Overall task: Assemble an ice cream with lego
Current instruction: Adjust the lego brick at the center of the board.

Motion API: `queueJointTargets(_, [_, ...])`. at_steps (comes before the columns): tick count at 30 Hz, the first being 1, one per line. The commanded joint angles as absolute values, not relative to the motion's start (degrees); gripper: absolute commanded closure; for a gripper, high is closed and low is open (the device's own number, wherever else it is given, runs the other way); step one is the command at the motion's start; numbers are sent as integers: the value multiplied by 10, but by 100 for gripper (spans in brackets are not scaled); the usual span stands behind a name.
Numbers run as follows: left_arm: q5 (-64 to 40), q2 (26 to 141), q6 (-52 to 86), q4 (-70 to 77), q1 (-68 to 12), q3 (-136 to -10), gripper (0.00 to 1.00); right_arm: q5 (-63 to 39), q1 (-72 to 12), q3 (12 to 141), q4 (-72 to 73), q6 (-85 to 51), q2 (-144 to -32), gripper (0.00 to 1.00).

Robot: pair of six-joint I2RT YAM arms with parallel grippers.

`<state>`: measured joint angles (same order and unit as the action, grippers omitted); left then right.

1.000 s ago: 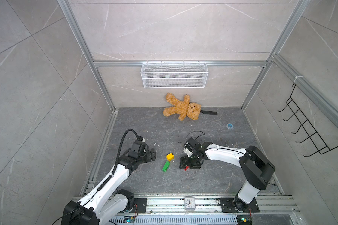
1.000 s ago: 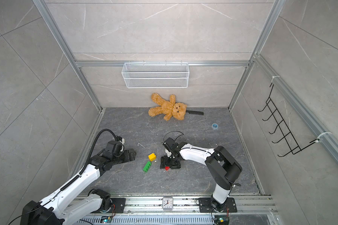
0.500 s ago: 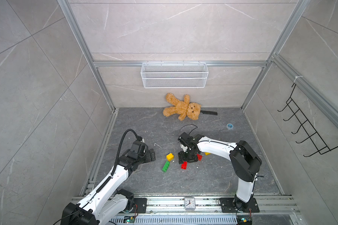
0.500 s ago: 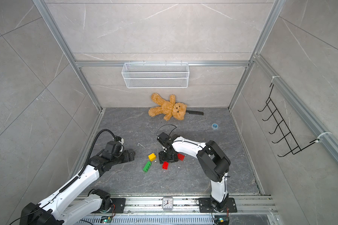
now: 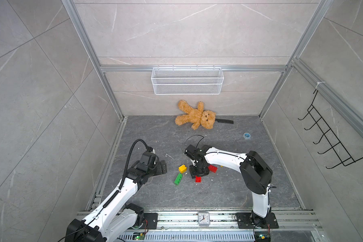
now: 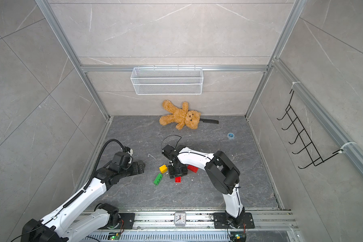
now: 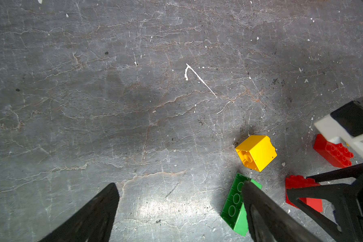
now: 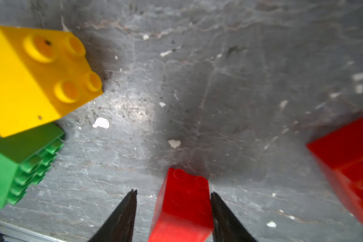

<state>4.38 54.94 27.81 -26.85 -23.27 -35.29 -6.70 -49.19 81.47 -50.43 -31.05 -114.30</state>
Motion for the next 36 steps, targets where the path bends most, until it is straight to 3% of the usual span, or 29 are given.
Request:
queueJointTargets(1, [44,537,265,-272,-235,-355,6,-43,-494,831,-549,-313,-1155,44])
queueJointTargets(5, [45,533,264,-275,-235,-356,6,-24,-494,830,-553,-313,-1151,49])
queueJointTargets(11, [47,530,262,-283,-236,-360,6,-22,-496,817,-527,-310,-1138,64])
queueJointTargets(17, [50,525,270,-282,-235,-359,6,16,-501,764,-431,-286,-1048,76])
queueJointTargets(20, [52,523,276,-279,-235,-357,6,75,-519,686,-306,-249,-962,76])
queueJointTargets(25, [41,510,286,-234,-236,-325,6,103,-540,452,49,-176,-842,74])
queueJointTargets(30, [26,496,293,-188,-236,-298,6,108,-551,295,369,-111,-845,75])
queueJointTargets(36, [34,473,304,-181,-236,-287,6,146,-574,202,605,-75,-910,76])
